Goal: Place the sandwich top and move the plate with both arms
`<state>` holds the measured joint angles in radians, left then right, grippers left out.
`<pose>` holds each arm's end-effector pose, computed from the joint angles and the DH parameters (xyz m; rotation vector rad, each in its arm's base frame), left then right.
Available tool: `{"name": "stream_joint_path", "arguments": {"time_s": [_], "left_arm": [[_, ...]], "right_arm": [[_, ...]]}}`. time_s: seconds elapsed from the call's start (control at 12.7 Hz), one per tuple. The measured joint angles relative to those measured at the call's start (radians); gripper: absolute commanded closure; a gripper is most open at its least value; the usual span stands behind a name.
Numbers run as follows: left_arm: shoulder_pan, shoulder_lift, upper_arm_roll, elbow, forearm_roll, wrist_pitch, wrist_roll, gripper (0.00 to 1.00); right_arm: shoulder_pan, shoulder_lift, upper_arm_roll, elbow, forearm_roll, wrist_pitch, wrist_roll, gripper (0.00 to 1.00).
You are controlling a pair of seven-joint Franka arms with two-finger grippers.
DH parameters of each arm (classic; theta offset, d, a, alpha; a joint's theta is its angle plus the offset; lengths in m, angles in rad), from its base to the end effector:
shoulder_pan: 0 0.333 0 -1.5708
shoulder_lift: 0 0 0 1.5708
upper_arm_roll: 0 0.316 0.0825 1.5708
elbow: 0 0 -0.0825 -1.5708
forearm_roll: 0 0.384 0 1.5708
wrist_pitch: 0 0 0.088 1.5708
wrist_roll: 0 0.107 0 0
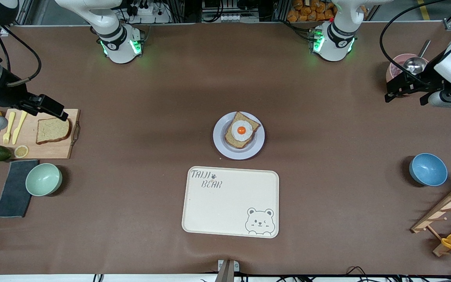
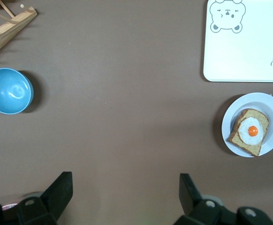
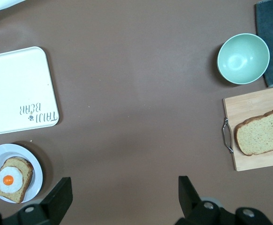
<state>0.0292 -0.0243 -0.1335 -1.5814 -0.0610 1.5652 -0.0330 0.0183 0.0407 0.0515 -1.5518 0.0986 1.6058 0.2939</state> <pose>0.5428 -0.0644 0.6324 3.0814 -0.1108 0.0060 0.5683 0.0494 0.6143 -3.0206 0.3442 0.0077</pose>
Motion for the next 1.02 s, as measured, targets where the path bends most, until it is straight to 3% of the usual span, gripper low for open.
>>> {"name": "stream_joint_path", "arguments": {"time_s": [1.02], "left_arm": [[0.002, 0.003, -0.002, 0.006, -0.002, -0.008, 0.009, 0.0]], "right_arm": [[-0.007, 0.001, -0.004, -0.008, -0.038, -0.024, -0.008, 0.0]]}}
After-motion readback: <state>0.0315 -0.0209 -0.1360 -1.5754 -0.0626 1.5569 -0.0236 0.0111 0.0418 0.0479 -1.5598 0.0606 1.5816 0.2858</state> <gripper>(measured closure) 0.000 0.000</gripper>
